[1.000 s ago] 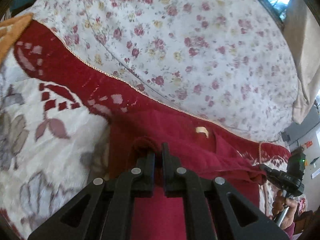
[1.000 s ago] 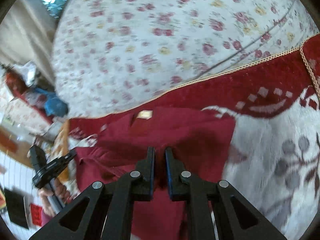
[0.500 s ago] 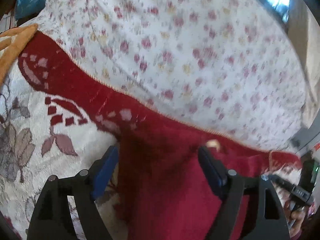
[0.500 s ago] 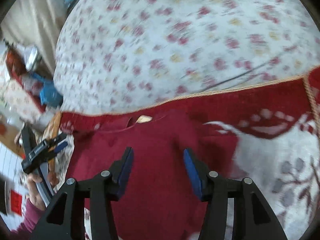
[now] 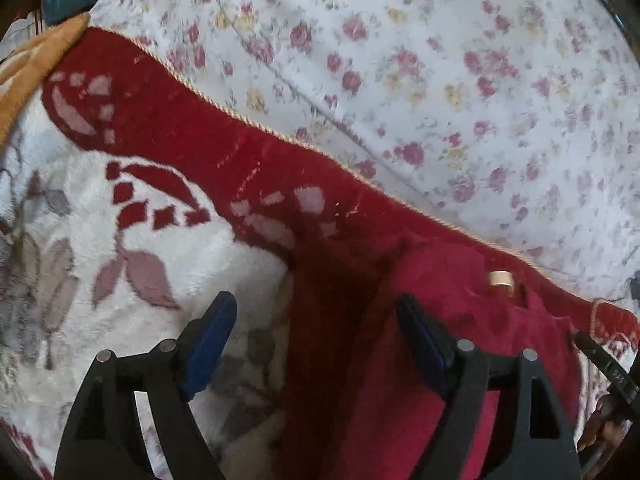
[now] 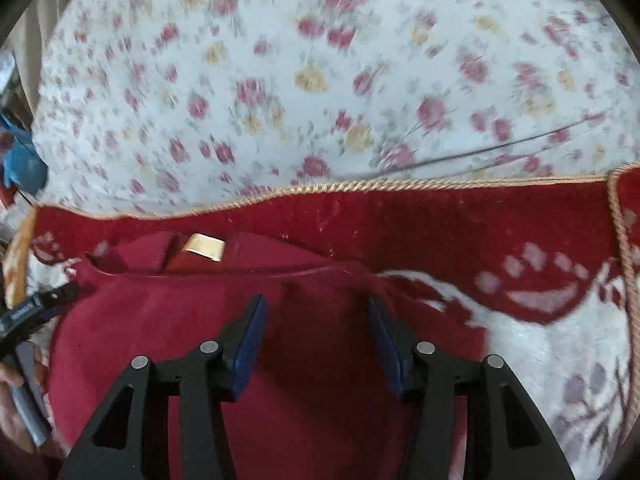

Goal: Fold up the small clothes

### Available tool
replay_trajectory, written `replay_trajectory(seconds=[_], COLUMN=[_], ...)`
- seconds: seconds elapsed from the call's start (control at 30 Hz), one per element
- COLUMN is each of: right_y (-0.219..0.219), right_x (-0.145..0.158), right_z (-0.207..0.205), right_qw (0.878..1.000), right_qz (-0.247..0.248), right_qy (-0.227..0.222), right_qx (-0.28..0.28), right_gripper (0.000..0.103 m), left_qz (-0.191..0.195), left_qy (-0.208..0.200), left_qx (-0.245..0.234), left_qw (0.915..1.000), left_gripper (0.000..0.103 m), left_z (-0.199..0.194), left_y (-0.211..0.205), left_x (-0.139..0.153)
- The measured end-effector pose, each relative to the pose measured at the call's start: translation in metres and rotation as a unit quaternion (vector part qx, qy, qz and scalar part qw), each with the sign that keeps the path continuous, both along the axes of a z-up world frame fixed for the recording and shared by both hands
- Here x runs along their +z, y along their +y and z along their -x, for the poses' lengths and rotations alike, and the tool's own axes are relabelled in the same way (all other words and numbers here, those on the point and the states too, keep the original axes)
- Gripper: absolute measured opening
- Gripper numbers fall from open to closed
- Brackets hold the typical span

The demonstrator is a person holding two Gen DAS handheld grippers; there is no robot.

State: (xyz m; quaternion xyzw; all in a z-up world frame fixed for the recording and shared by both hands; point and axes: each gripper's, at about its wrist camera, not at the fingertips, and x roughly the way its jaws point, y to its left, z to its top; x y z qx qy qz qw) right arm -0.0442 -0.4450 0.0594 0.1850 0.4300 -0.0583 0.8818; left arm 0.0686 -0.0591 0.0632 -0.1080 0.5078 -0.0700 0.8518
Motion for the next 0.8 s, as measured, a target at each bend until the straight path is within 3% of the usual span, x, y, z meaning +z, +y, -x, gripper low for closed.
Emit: replay_trajectory(seconds=[0.07,0.23,0.3,0.33,0.37,0.43,0.5,0.67,0.7,0.77,0.8], right_y=[-0.01,-0.012,-0.006,-0.003,-0.001,-0.001,-0.006,-0.007,-0.005,0.002,0.011], right_x=[0.012,-0.001,-0.019,-0.025,-0.028,-0.016,-0.003,-0.022,-0.017,-0.001,0.01], right_z=[0.02,0.027,0.017,0.01,0.006,0.009,0.014,0.004,0.008,0.014,0.018], right_qw=[1.0,1.0,0.999,0.999,0.998,0.999,0.999,0.996,0.995,0.995,0.996], right_qz=[0.007,0.013,0.006,0.006,0.009,0.025,0.039,0.054,0.065,0.074,0.066], right_qy=[-0.017,0.012,0.032,0.047,0.054,0.034,0.013,0.071,0.067,0.051,0.033], right_qx=[-0.02,-0.013,0.0,0.008,0.01,0.001,-0.011,-0.028,-0.037,-0.053,-0.047], right_gripper=[0.076,0.075,0.06,0.027,0.014,0.01,0.009,0.013,0.017,0.041,0.045], left_qz=[0.018,0.026,0.026,0.024,0.023,0.024,0.024,0.009,0.015,0.021,0.023], left_qy=[-0.013,-0.033,-0.033,-0.03,-0.026,-0.019,-0.021,0.002,0.002,-0.003,-0.008], left_qx=[-0.006,-0.023,-0.028,-0.029,-0.03,-0.037,-0.046,-0.106,-0.125,-0.155,-0.175], left_qw=[0.9997,0.9988,0.9987,0.9988,0.999,0.9988,0.9984,0.9943,0.9921,0.9877,0.9843], left_gripper=[0.081,0.082,0.083,0.083,0.083,0.083,0.083,0.084,0.084,0.084,0.084], left_z=[0.011,0.041,0.052,0.057,0.061,0.073,0.083,0.098,0.104,0.112,0.117], left_y=[0.008,0.02,0.023,0.024,0.026,0.032,0.036,0.034,0.033,0.032,0.031], left_x=[0.013,0.032,0.033,0.031,0.03,0.027,0.026,0.015,0.016,0.02,0.022])
